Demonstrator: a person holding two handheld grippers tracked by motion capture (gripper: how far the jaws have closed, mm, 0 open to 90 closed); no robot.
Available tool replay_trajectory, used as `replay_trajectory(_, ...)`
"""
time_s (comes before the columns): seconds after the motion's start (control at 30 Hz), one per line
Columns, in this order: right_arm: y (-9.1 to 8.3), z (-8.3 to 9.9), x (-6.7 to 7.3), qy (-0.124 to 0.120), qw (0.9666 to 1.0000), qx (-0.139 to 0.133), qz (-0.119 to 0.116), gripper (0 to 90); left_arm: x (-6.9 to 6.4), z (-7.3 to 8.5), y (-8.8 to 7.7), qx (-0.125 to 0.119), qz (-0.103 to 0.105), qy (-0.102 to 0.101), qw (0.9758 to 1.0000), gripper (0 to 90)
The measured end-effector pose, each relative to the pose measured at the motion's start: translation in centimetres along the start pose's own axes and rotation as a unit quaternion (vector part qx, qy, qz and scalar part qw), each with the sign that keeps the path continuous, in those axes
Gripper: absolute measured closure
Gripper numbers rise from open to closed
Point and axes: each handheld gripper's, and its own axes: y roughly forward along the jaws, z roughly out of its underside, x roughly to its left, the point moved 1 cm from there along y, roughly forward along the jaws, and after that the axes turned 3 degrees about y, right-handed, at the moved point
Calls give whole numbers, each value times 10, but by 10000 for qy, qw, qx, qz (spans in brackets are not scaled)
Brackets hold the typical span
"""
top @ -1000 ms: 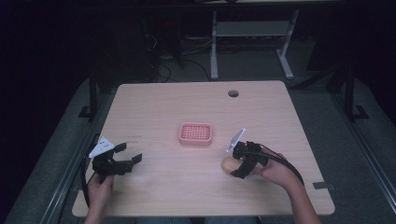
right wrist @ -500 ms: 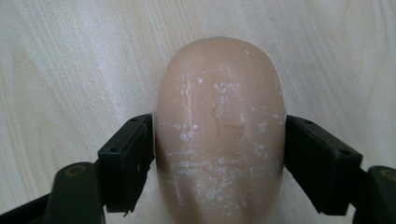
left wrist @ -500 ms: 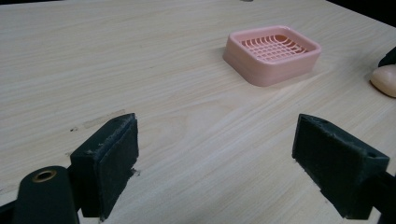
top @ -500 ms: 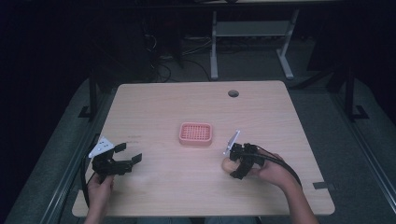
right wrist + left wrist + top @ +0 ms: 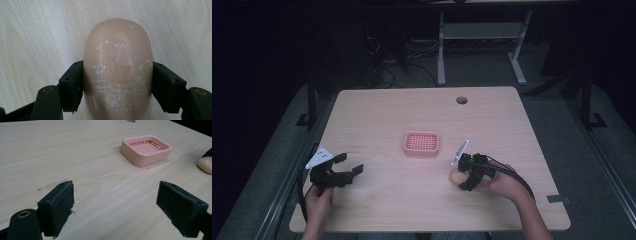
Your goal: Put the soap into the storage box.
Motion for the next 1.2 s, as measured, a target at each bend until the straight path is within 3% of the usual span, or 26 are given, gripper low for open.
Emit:
replay_trajectory(0.33,-2,1,1,-121,9999,23,44,319,0,0,-1,-1,1,-12,10000,143)
replay_trajectory(0.73,-12,1,-1,-120,9997,-213,-34,320,0,0,-1,-13,8,-19,10000,142)
replay_trajectory(1.2,-28,-18,-9,-175,9990,-412,-65,319,0,-1,-1,-42,19,-28,10000,142)
